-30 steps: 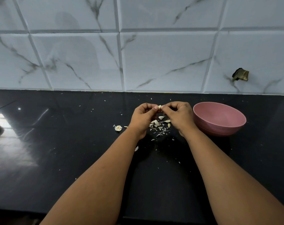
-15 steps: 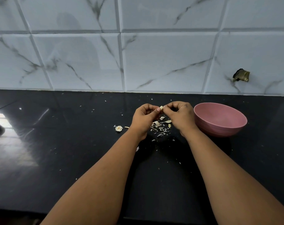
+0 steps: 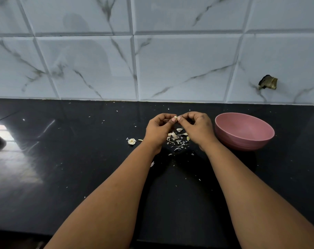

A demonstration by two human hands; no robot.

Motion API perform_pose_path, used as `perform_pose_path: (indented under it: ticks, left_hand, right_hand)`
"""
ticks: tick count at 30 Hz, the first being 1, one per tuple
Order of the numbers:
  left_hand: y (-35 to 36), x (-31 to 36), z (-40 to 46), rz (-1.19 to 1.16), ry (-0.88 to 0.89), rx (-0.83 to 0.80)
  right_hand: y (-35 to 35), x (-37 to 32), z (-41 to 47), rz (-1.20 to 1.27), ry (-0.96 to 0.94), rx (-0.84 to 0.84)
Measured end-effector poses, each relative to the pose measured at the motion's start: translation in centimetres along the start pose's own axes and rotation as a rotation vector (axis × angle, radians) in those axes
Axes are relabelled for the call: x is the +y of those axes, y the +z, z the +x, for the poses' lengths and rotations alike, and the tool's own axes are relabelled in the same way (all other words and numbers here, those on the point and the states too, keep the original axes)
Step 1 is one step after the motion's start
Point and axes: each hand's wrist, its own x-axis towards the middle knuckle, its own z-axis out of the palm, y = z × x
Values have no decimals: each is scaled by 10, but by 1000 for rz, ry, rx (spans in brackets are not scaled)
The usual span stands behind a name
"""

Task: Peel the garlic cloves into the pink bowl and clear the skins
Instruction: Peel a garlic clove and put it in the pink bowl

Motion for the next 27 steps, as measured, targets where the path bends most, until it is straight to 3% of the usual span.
perform_pose_path:
  ticks: [18, 23, 27]
  left_hand:
    - [1, 4, -3, -110, -81, -72]
    - [2, 9, -3, -320, -160, -58]
    - [0, 11, -1, -409, -196, -15]
  right_hand:
    - [0, -3, -2, -28, 23, -16]
    - [2, -2, 2, -23, 81, 1]
    - [-2, 0, 0, 36, 16, 71]
